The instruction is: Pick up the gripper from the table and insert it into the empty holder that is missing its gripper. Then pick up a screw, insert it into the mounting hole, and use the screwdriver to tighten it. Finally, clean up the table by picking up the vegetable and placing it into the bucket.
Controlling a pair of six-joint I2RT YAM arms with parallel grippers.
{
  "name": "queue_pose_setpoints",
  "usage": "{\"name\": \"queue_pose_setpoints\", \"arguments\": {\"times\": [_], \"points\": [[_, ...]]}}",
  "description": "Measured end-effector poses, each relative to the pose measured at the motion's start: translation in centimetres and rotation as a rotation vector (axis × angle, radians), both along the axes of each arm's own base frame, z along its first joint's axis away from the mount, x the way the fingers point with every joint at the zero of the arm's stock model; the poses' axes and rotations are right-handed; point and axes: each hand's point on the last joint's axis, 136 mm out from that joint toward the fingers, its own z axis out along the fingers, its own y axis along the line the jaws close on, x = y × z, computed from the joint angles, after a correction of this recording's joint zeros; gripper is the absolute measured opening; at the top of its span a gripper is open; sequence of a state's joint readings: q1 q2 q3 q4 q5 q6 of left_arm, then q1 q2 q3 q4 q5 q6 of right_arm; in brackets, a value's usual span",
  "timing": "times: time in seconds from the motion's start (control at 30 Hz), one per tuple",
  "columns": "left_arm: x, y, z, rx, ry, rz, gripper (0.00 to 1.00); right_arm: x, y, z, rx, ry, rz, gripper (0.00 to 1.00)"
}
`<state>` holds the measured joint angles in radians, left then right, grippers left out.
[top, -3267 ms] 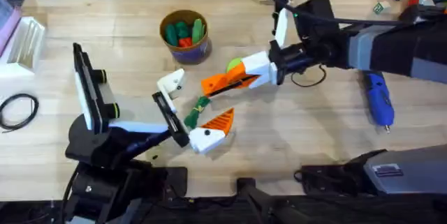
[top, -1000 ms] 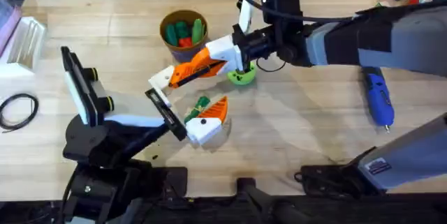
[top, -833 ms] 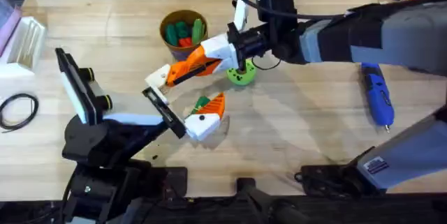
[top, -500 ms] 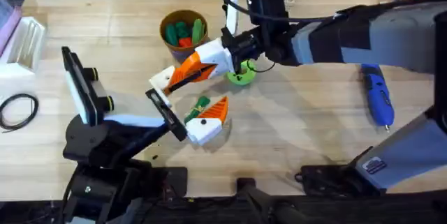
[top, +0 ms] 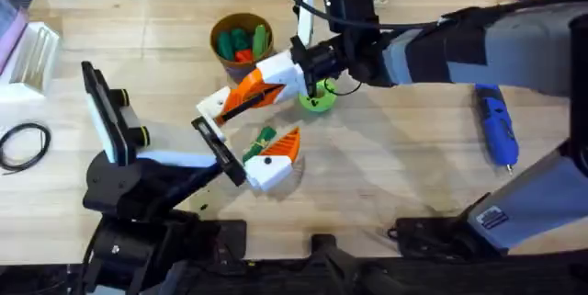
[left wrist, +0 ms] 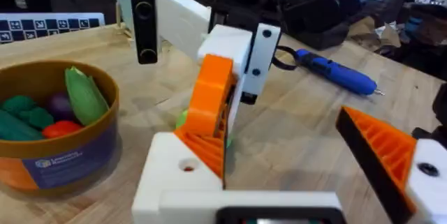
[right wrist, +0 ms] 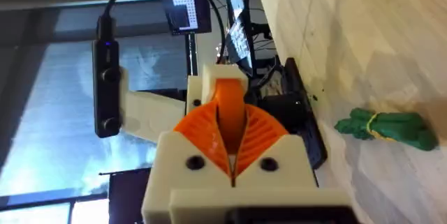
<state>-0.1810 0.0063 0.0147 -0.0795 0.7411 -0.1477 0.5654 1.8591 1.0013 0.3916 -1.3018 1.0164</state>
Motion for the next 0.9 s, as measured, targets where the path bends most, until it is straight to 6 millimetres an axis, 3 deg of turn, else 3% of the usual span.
{"name": "queue_pose_setpoints", "arguments": {"times": [0.67,0.8,0.9], "points": [[0.02,0.02,-0.05,-0.004,0.008,0.002,0.987,0.36,0.28,-0.25,-0.004,-0.038,-0.022,0.009],[-0.05,-0.04,-0.04,-0.002,0.005,-0.004,0.987,0.31,0.22,-0.22,0.009,-0.064,-0.014,0.148],[-0.25,-0.19,-0.03,-0.003,0.005,-0.018,0.986,0.3,0.22,-0.22,0.012,-0.073,-0.012,0.173]]}}
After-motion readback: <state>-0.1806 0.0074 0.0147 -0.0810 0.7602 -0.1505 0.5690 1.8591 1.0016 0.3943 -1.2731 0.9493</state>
